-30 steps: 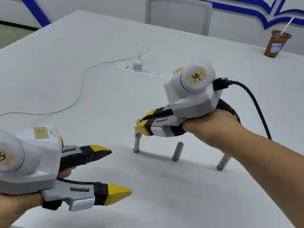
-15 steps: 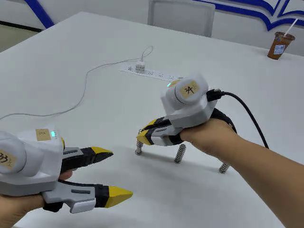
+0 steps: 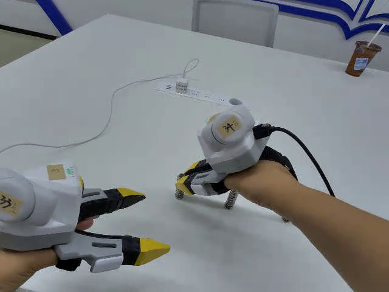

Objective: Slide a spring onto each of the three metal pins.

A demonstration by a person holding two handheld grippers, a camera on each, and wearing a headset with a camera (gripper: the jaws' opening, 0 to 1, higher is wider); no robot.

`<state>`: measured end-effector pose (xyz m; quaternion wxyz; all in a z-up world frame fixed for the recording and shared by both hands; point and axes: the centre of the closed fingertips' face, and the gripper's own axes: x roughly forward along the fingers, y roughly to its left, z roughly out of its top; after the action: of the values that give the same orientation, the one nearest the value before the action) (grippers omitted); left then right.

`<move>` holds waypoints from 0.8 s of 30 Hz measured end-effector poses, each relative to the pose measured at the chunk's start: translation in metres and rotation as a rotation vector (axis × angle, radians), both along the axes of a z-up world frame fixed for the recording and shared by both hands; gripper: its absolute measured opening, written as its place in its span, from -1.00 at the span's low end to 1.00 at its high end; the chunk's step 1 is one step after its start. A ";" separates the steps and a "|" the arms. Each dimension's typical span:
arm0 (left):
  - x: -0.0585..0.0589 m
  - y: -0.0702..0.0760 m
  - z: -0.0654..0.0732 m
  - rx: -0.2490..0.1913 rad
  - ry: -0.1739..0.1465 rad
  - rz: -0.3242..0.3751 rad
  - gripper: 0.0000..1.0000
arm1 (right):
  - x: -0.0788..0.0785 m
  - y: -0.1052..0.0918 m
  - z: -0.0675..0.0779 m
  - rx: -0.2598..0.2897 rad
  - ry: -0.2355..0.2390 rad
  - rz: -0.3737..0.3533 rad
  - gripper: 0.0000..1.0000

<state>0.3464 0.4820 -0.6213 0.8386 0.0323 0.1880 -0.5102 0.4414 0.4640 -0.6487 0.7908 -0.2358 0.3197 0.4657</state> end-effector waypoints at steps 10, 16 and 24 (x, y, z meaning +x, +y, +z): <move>0.002 0.000 0.001 -0.001 -0.003 0.000 0.25 | -0.002 -0.003 0.006 -0.001 -0.015 0.000 -0.73; 0.005 -0.002 0.004 -0.001 -0.009 -0.002 0.26 | -0.005 -0.009 0.020 0.022 -0.041 -0.010 -0.65; 0.006 -0.005 0.006 -0.005 -0.013 -0.007 0.27 | -0.018 -0.017 0.044 0.078 -0.083 -0.018 -0.54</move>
<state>0.3526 0.4767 -0.6149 0.8381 0.0343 0.1811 -0.5133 0.4233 0.4472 -0.6049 0.8162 -0.2209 0.2704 0.4603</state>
